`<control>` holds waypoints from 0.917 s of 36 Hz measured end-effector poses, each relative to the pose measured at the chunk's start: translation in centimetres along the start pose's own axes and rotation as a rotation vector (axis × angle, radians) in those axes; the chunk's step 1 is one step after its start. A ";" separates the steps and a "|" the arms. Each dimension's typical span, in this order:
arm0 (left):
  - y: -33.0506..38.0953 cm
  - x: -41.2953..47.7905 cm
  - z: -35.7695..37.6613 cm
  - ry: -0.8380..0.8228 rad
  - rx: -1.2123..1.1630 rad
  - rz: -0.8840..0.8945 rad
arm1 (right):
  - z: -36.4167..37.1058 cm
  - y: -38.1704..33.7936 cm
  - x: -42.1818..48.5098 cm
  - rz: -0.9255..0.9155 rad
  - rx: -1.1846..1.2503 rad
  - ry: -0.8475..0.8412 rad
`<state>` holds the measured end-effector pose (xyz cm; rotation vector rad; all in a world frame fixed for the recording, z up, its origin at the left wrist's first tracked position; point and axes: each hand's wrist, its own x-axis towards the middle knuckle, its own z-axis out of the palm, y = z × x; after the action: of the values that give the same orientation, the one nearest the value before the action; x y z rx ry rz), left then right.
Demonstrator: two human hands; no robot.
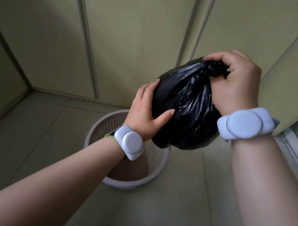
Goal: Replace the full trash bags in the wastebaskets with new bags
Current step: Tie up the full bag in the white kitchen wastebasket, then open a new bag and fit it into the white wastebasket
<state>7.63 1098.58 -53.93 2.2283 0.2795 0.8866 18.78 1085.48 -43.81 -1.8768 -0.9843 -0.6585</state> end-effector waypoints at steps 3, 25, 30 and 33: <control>2.2 1.4 3.2 -0.046 -0.019 0.015 | -2.7 1.7 0.8 0.047 -0.015 0.050; 1.2 -4.3 13.3 -0.512 0.142 -0.189 | -0.8 19.2 -14.5 0.790 -0.319 -0.728; 0.7 -4.4 13.0 -0.532 0.143 -0.196 | -0.9 19.1 -14.6 0.780 -0.393 -0.761; 0.6 -4.3 12.3 -0.529 0.143 -0.186 | -0.8 18.1 -13.6 0.690 -0.504 -0.723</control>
<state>12.63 1089.63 -62.01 2.4247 0.2974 0.1664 26.56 1074.57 -62.10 -2.7897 -0.5124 0.2456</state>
